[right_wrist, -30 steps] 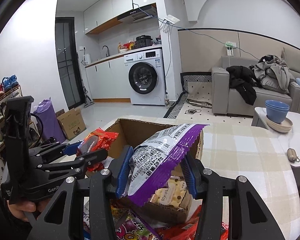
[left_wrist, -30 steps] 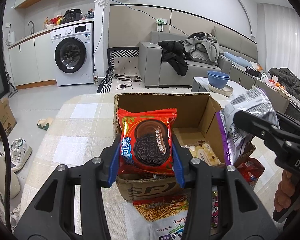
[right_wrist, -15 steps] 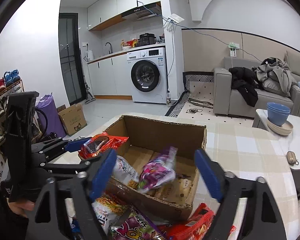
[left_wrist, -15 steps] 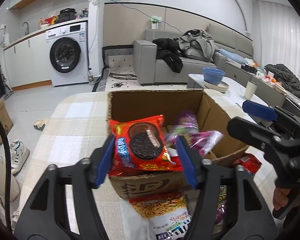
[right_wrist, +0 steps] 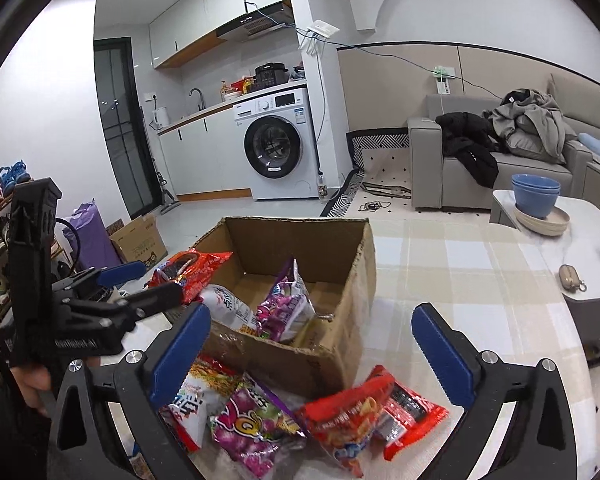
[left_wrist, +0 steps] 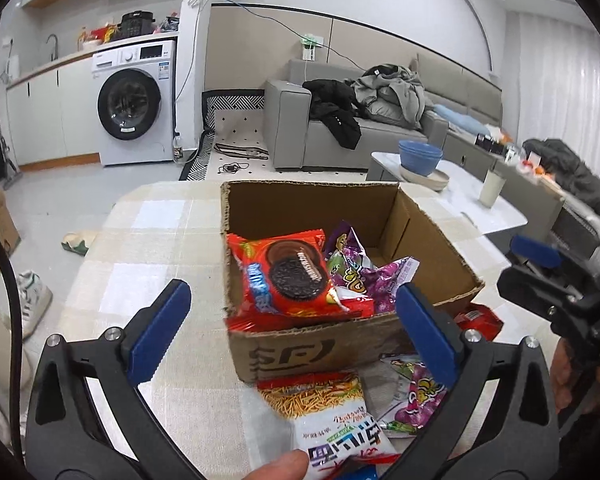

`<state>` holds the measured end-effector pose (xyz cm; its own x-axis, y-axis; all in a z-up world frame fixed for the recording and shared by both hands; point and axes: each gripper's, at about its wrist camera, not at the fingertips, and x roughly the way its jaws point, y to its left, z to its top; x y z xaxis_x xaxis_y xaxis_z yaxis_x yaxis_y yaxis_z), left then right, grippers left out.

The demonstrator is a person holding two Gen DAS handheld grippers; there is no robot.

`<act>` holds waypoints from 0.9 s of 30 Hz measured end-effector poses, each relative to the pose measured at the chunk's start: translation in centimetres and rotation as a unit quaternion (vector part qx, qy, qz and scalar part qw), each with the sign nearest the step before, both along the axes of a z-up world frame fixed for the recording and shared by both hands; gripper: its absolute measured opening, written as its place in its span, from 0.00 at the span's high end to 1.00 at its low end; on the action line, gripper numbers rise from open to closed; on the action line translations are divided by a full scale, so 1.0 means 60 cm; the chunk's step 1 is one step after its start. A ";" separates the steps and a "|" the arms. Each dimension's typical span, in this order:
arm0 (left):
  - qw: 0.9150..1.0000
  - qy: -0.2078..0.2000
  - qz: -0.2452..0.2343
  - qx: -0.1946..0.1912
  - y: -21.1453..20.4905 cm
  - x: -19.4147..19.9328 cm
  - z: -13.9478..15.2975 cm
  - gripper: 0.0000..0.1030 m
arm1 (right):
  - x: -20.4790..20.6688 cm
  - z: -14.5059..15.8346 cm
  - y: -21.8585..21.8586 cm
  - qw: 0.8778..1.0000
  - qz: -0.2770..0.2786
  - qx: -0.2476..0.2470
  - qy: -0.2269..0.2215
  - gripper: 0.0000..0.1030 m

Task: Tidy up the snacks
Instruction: 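Withdraw both open tools from the box toward the remaining snack pile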

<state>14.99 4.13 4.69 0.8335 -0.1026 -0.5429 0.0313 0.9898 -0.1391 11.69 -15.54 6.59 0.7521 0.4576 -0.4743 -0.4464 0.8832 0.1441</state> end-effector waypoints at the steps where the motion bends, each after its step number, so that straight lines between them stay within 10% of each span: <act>1: 1.000 0.000 0.001 -0.006 0.006 -0.006 0.003 0.01 | -0.005 -0.002 -0.007 1.000 -0.002 0.003 -0.001 0.01; 27: 1.000 0.022 -0.006 0.019 -0.035 -0.119 -0.014 0.01 | -0.039 -0.028 -0.039 0.998 0.045 0.021 0.045 0.00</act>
